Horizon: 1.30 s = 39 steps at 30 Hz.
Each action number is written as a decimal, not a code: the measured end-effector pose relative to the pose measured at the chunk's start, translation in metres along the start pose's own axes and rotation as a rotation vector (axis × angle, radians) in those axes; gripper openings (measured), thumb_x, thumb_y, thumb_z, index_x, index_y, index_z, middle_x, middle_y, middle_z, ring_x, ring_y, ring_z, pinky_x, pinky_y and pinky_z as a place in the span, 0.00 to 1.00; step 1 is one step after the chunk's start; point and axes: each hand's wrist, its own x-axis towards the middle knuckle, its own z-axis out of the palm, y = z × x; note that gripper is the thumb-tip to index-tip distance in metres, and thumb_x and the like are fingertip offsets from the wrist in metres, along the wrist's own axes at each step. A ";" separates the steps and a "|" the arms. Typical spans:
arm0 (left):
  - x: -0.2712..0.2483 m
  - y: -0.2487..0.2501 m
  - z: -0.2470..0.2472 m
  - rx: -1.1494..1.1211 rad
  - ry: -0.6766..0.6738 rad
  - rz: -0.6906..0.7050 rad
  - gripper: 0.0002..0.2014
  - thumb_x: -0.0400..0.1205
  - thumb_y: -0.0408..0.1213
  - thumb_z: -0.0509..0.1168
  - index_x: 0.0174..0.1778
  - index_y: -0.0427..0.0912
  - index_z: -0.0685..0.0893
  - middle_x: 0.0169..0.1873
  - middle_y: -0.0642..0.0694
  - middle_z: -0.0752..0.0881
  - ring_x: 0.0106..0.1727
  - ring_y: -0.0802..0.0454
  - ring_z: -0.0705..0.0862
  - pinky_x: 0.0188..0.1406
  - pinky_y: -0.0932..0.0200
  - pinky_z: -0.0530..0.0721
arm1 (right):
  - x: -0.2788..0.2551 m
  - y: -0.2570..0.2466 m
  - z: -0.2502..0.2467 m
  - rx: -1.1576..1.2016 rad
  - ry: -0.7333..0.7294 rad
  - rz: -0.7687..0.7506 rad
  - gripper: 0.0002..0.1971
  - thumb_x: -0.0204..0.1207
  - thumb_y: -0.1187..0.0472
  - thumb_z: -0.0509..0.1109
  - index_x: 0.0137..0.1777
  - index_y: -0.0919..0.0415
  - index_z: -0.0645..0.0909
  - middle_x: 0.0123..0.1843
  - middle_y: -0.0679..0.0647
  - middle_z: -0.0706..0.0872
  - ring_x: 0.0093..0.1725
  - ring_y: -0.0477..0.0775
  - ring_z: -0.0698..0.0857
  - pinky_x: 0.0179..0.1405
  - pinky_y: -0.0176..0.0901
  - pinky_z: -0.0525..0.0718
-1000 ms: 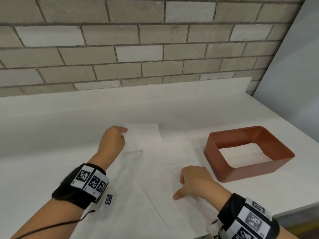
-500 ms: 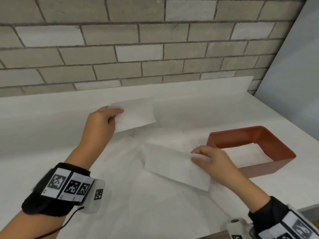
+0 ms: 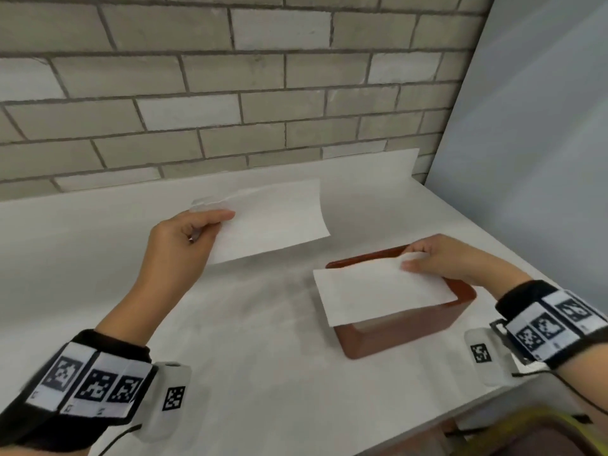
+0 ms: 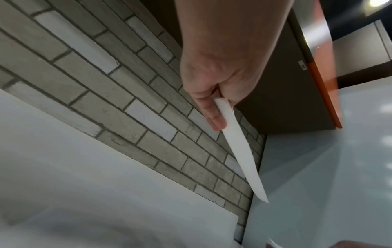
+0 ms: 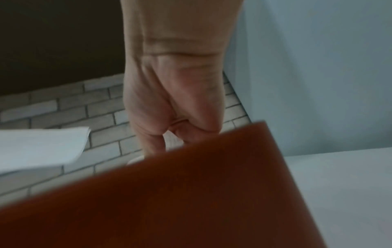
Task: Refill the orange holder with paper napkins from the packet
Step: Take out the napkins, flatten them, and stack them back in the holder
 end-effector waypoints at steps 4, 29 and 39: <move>0.001 0.005 0.013 -0.015 -0.009 -0.030 0.27 0.80 0.27 0.65 0.37 0.74 0.86 0.39 0.80 0.84 0.48 0.80 0.82 0.52 0.85 0.73 | 0.018 0.014 0.014 -0.217 -0.065 -0.063 0.11 0.75 0.57 0.73 0.55 0.57 0.87 0.56 0.50 0.86 0.58 0.49 0.83 0.50 0.32 0.76; -0.033 0.049 0.100 -0.091 -0.245 -0.295 0.18 0.79 0.24 0.66 0.41 0.56 0.88 0.49 0.57 0.87 0.52 0.64 0.84 0.54 0.83 0.75 | 0.017 0.028 0.012 -0.419 0.019 -0.170 0.16 0.75 0.63 0.71 0.62 0.52 0.84 0.63 0.47 0.84 0.60 0.50 0.82 0.51 0.30 0.75; -0.031 0.065 0.171 0.022 -0.362 -0.428 0.13 0.82 0.27 0.62 0.55 0.44 0.88 0.63 0.48 0.83 0.61 0.55 0.81 0.56 0.73 0.74 | 0.015 0.077 0.006 0.157 0.397 -0.006 0.16 0.82 0.54 0.62 0.69 0.53 0.77 0.57 0.51 0.82 0.52 0.50 0.80 0.52 0.39 0.73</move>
